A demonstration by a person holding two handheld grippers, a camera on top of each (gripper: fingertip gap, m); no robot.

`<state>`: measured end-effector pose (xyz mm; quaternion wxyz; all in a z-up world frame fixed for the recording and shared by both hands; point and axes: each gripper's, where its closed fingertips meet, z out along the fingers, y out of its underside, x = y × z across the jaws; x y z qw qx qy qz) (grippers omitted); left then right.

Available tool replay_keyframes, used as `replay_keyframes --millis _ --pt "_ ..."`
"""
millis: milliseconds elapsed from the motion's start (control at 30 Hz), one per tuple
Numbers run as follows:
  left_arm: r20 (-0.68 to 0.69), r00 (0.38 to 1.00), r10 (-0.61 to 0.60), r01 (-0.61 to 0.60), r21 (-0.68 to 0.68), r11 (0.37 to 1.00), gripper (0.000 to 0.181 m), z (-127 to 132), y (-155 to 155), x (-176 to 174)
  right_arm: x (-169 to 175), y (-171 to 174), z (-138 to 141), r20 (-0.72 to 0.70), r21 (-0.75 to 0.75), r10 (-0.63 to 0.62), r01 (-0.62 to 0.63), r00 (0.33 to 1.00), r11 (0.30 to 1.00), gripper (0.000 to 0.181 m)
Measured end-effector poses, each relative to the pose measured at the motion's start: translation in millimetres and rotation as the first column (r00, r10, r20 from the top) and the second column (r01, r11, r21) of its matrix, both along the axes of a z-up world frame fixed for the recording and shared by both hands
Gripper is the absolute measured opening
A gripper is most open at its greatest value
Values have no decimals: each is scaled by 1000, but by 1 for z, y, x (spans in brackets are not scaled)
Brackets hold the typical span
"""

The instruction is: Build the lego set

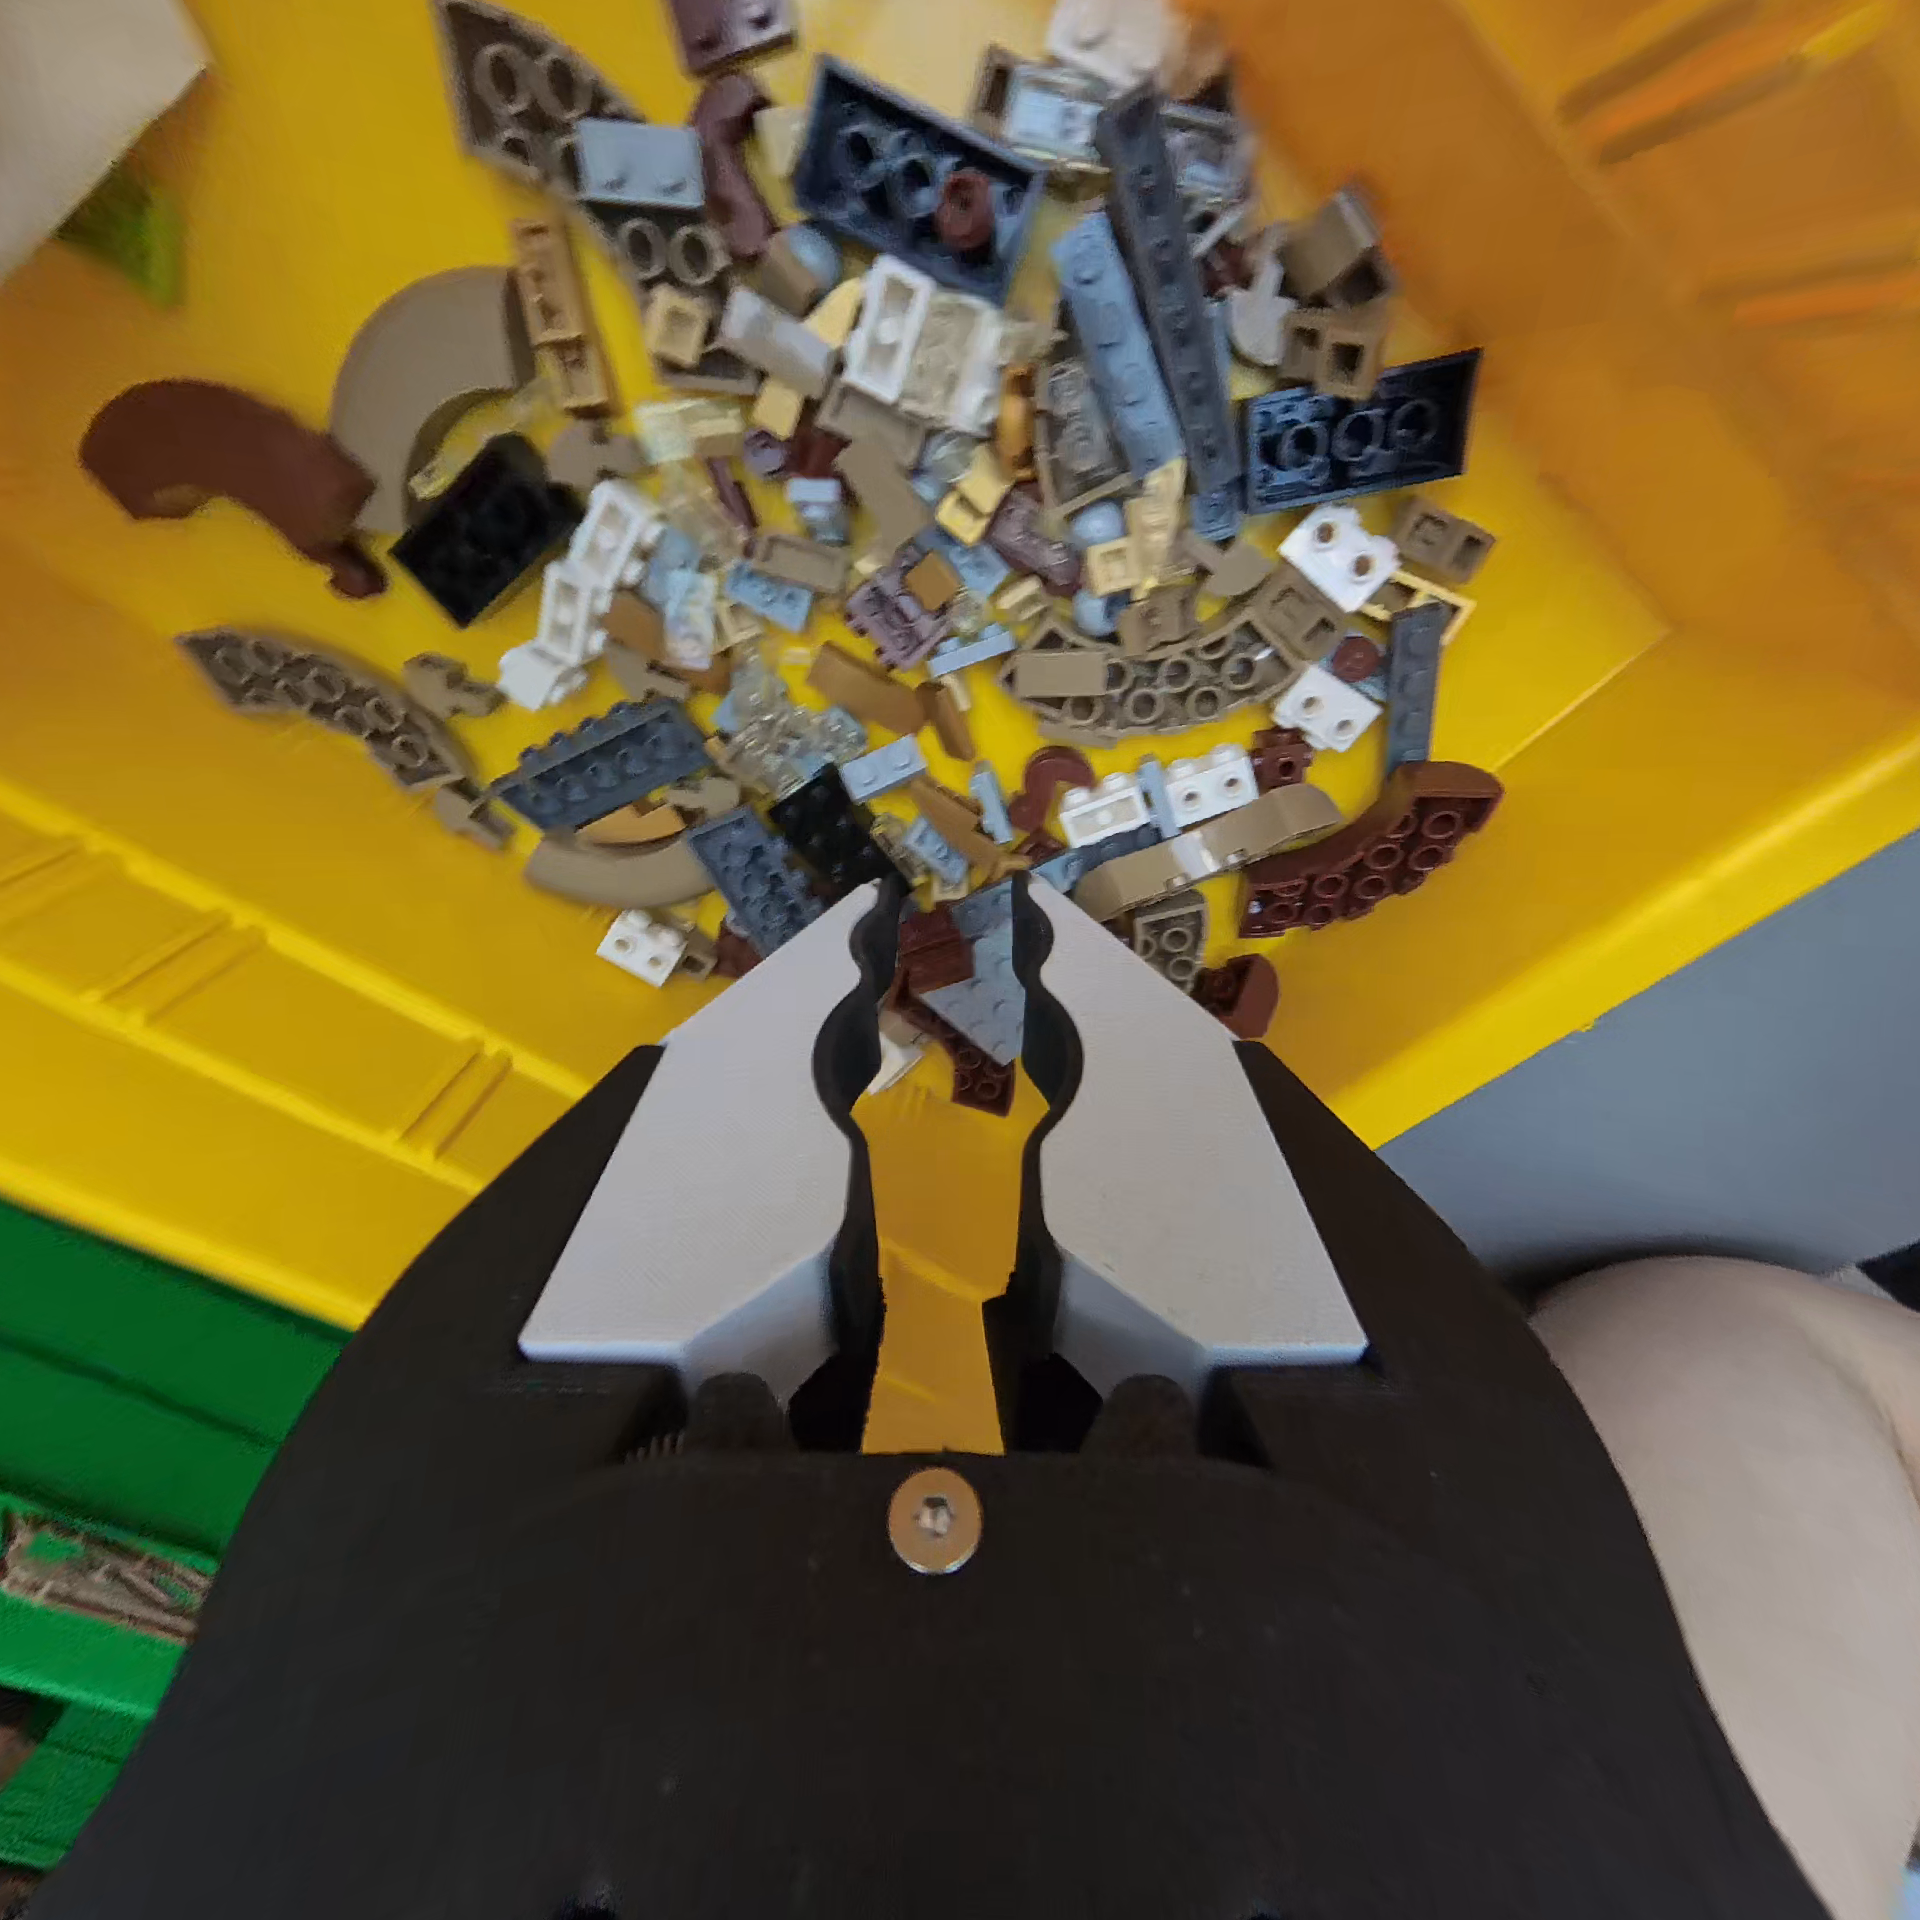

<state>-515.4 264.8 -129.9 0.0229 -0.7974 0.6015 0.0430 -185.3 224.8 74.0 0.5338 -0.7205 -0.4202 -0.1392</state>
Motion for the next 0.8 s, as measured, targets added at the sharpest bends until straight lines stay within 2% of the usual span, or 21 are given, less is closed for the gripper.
replay_keyframes --millis 133,267,400,533,667,733,800 --pt "-4 988 155 -154 76 985 24 15 14 -25 1 1 -2 3 -6 -3 3 1000 1000 44" --pt "23 978 209 -210 80 974 27 20 16 -29 -1 3 -6 14 -16 -4 4 1000 1000 44" --pt "47 937 345 -348 78 934 26 21 25 -30 -1 5 -11 27 -30 -9 9 1000 1000 44" --pt "95 873 478 -474 -66 878 29 14 21 -16 1 7 -14 35 -39 -14 15 999 999 44" --pt "127 877 463 -439 -182 880 32 6 16 8 1 7 -14 35 -40 -15 16 999 999 44" --pt "138 909 393 -365 -192 911 30 0 16 22 1 7 -14 33 -40 -14 15 999 999 44" --pt "135 953 270 -243 -191 951 29 -7 11 33 1 7 -14 33 -41 -13 14 999 999 44"
